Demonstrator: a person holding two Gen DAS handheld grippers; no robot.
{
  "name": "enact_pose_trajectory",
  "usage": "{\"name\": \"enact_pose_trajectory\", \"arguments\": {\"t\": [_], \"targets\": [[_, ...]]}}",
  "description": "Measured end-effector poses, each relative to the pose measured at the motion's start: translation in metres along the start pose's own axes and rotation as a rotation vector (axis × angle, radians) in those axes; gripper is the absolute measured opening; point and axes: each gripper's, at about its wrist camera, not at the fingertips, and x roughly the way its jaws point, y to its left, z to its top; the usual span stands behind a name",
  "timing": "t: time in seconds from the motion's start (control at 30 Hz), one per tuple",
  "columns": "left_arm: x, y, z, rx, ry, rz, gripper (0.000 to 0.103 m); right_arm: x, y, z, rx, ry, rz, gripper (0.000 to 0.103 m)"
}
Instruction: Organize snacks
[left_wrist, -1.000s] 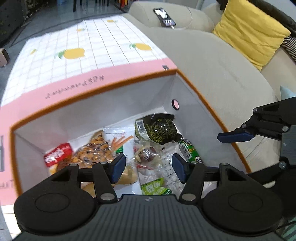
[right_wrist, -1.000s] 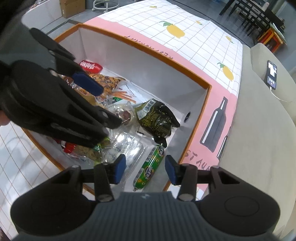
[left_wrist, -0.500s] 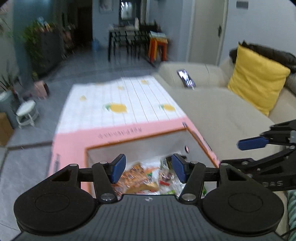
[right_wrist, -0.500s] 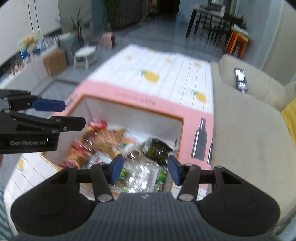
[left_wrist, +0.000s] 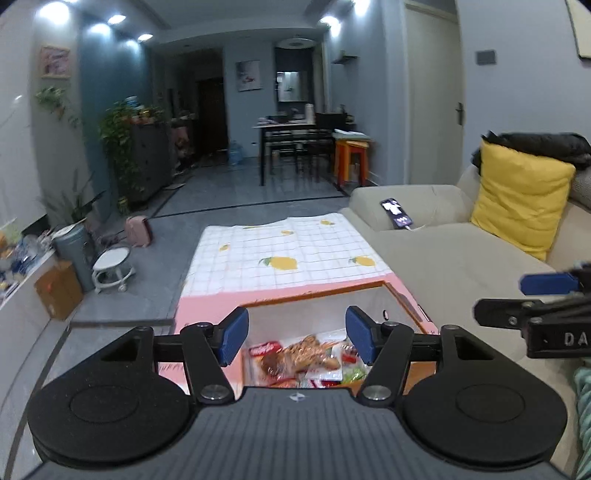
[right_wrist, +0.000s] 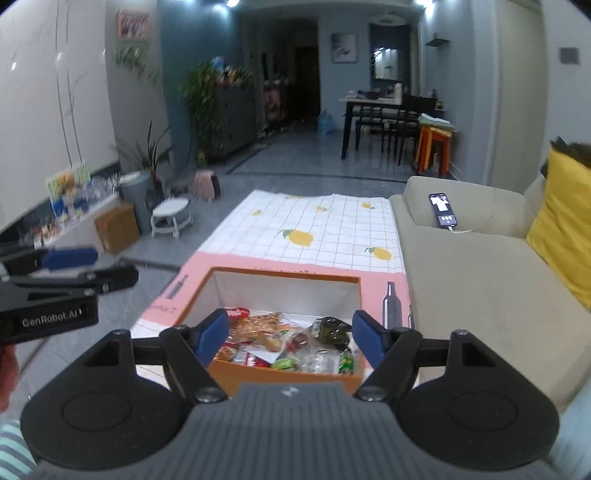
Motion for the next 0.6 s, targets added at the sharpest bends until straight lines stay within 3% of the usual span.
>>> {"name": "enact_pose_trajectory", "arguments": {"t": [0.13,0.33,0.5,0.6], "targets": [[-0.022,0.003,-0.021,-0.027,-0.027,0.052,0.081,-0.025,0.012,-0.029,0.042,-0.062,-0.028,0.073],[-0.028,-0.002,-0.051,0.039,-0.014,0.119,0.082,-0.046,0.029,-0.063,0.042,-0.121,-0.097,0.073],[-0.022,-0.002,-0.067,-0.004,0.009,0.075,0.082,-0.047,0.041,-0.090,-0.013,-0.152,-0.122,0.073],[-0.021,-0.003,-0.079,-0.009,0.024,0.058,0.082,-0.035,0.039,-0.100,0.016,-0.115,-0.093,0.073]]}}
